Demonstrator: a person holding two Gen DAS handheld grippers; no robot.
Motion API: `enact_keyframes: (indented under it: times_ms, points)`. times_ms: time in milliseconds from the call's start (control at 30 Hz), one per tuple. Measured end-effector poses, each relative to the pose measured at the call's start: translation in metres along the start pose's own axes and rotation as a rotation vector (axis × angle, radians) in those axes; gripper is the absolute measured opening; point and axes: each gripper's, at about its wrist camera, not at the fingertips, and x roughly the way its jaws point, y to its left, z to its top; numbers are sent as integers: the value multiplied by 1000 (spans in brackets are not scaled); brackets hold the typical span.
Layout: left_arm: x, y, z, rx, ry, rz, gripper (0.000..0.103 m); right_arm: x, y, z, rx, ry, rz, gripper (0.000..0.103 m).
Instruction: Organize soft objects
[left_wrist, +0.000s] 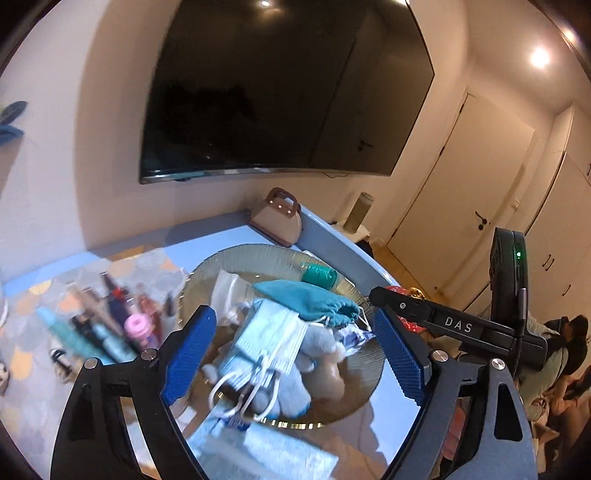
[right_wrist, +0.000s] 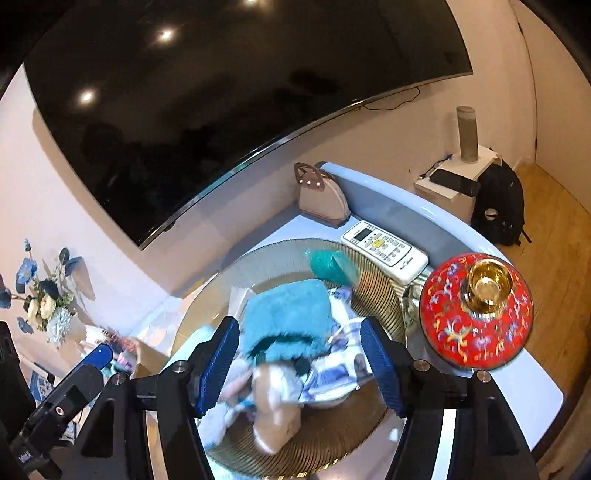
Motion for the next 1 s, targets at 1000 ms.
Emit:
enact_keyframes:
  times_ms: [1000]
  points:
    - [-180,248,-198,-391,-31,649,98,96,273,-240,-699,273,176,95]
